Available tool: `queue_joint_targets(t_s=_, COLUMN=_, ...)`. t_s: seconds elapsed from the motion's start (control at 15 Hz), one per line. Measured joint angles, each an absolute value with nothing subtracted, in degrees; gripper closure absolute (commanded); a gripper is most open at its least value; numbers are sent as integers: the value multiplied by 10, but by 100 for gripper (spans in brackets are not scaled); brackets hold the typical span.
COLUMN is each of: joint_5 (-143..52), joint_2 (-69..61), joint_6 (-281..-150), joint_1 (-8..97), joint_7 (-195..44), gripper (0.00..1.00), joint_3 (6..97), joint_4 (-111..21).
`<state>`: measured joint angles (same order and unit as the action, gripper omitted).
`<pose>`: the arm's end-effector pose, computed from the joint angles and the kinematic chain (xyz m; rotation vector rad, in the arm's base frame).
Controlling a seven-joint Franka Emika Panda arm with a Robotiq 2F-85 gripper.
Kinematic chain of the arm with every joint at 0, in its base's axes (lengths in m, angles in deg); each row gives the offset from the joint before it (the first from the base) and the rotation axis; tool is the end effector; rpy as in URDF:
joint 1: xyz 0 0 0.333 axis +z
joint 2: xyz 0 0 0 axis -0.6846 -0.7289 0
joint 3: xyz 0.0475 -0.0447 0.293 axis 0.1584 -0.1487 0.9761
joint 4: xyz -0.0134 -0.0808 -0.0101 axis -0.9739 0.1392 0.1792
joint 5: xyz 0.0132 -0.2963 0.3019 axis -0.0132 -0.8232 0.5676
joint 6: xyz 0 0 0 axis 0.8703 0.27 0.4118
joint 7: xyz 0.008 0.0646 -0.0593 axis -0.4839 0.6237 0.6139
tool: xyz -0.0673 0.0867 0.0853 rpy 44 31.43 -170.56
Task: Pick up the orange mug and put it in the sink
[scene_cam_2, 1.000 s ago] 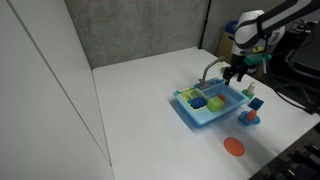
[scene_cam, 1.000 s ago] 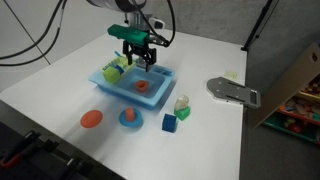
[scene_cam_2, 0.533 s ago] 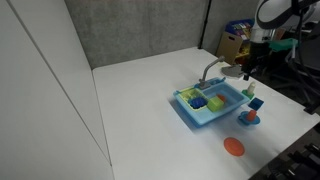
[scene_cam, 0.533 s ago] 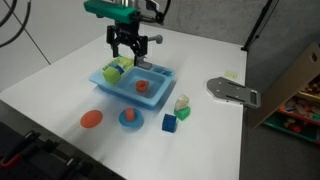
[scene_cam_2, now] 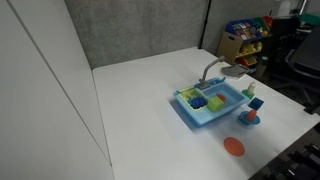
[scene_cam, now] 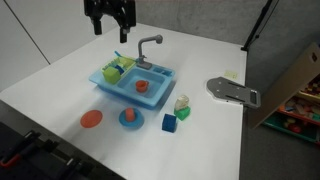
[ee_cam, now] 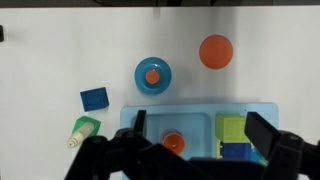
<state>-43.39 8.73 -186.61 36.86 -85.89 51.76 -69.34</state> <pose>0.5414 -0.0986 0.3287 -3.0937 0.1102 0.4075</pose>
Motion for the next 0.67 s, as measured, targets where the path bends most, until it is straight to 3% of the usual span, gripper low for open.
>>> queue_joint_targets(t_s=0.67, joint_5=-446, joint_2=236, joint_6=-1792, joint_1=387, joint_7=-822, gripper=0, joint_3=525, joint_4=-684)
